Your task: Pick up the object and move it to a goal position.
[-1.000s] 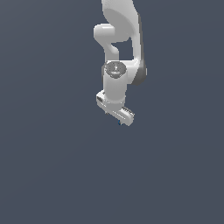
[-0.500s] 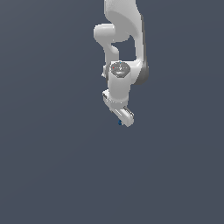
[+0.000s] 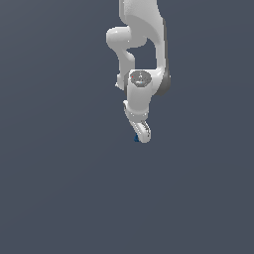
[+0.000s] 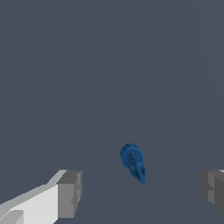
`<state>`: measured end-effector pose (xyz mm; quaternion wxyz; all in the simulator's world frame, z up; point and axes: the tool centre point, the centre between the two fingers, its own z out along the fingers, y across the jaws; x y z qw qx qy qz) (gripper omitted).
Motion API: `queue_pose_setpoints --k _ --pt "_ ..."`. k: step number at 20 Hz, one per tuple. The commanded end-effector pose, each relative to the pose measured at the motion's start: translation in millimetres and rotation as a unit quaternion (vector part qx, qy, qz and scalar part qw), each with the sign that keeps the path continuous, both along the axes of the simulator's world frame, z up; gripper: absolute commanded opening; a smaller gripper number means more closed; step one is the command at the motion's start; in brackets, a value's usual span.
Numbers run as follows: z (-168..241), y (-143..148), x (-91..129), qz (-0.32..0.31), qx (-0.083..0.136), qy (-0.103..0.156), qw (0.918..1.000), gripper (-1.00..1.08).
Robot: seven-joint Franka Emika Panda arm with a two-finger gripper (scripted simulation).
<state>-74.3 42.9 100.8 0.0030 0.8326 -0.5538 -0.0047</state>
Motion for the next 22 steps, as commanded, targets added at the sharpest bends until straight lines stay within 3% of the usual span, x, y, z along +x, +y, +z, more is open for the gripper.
queue_pose_setpoints --k 1,11,22 --pt "-2 3 -4 -0.028 0.0 -0.001 0.9996 1.0" --pt "-7 10 -13 -0.097 -0.001 -0.005 0.9953 1.0" --pt "-13 11 -14 -0.106 -0.001 -0.005 0.9943 1.0"
